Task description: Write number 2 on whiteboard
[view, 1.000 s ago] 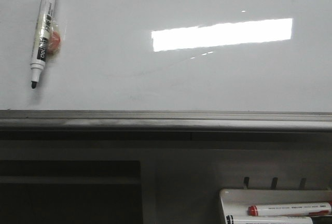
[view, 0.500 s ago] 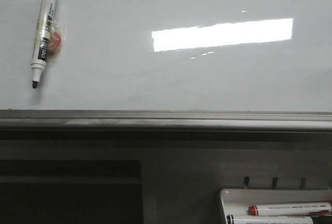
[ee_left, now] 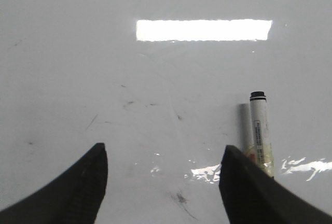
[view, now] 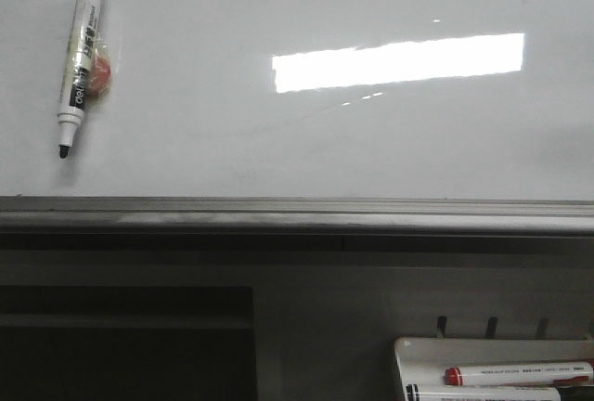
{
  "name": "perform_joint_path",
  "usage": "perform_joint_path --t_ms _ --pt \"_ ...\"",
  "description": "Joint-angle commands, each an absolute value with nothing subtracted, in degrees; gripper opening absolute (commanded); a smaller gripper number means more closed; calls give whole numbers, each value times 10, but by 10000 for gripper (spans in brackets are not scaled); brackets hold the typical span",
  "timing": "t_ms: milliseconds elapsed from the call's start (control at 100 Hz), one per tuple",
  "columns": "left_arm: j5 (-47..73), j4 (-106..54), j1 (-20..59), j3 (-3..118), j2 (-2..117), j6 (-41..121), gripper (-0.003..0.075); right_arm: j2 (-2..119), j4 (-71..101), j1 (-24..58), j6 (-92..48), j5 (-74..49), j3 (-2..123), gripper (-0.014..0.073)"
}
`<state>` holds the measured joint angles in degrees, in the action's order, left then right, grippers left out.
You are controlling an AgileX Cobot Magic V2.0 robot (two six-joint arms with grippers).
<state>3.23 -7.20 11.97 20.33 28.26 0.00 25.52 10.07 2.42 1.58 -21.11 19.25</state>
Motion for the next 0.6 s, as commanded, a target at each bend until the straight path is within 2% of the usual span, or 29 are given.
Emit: perform_joint_path --t_ms 0,270,590 --pt "-19 -92 138 218 304 -7 410 261 108 26 14 -193 208 -71" --pt "-69 -42 280 218 411 13 407 261 112 26 14 -207 208 -71" --pt "-141 -84 327 218 527 13 407 261 112 26 14 -222 208 -71"
